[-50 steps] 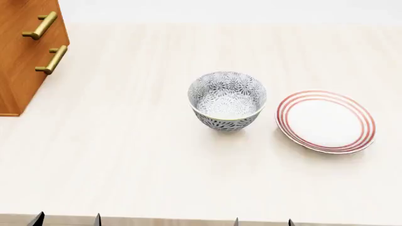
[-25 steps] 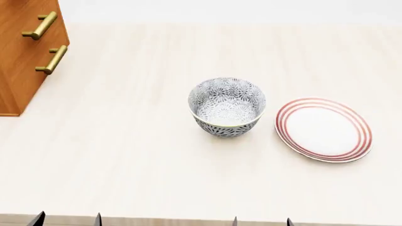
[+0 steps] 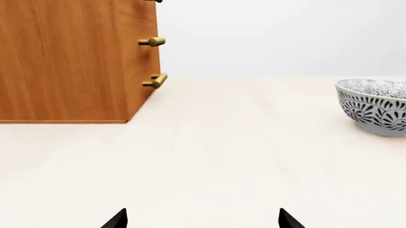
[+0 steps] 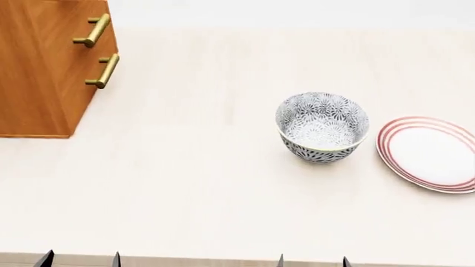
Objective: Put the bowl on top of the cabinet.
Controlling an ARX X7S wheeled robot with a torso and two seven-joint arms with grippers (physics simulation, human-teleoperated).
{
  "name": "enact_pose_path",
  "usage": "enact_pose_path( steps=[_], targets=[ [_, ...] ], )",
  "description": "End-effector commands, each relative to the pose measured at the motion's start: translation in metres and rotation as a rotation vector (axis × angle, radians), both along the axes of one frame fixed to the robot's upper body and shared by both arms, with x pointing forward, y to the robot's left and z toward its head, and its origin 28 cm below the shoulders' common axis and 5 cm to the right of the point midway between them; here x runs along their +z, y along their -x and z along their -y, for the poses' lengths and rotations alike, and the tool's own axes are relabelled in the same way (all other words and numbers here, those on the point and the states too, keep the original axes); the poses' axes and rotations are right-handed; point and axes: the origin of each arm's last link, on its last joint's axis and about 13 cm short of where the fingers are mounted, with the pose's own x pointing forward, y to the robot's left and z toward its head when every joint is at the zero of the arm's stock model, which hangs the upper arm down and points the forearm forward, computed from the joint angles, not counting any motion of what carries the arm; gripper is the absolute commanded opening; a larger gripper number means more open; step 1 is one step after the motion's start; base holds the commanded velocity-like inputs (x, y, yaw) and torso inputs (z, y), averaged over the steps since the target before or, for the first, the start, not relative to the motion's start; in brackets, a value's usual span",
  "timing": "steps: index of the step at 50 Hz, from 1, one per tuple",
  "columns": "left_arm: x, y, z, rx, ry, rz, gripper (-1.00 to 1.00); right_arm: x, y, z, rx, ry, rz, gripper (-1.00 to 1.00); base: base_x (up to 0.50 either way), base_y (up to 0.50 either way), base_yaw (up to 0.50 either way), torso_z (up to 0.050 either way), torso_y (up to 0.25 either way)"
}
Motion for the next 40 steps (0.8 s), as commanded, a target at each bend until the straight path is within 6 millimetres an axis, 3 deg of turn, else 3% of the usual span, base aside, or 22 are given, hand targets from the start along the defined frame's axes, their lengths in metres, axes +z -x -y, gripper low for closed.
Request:
enact_pose_path(
  steps=[1, 12, 25, 40],
  targets=[
    [-0.0001, -0.0002, -0.0009, 0.003, -0.001, 0.0, 1.0, 0.0001, -0.0003, -0.0005, 0.0, 0.0, 0.0, 1.0, 0.0, 0.5, 0.0, 0.0, 0.0],
    [-0.0007, -0.0011, -0.0014, 0.006, -0.001, -0.002, 1.0, -0.0003, -0.0009, -0.0009, -0.001, 0.005, -0.006, 1.0, 0.0, 0.49, 0.0, 0.0, 0.0],
    [-0.0001, -0.0006, -0.0015, 0.008, -0.001, 0.001, 1.0, -0.0012, -0.0011, -0.0016, 0.005, 0.011, -0.012, 1.0, 0.0, 0.24, 0.0, 0.0, 0.0],
    [-0.0013, -0.0017, -0.0007, 0.005, -0.001, -0.005, 1.0, 0.0007, -0.0022, -0.0015, 0.002, -0.028, -0.044, 1.0, 0.0, 0.01, 0.0, 0.0, 0.0]
  ],
)
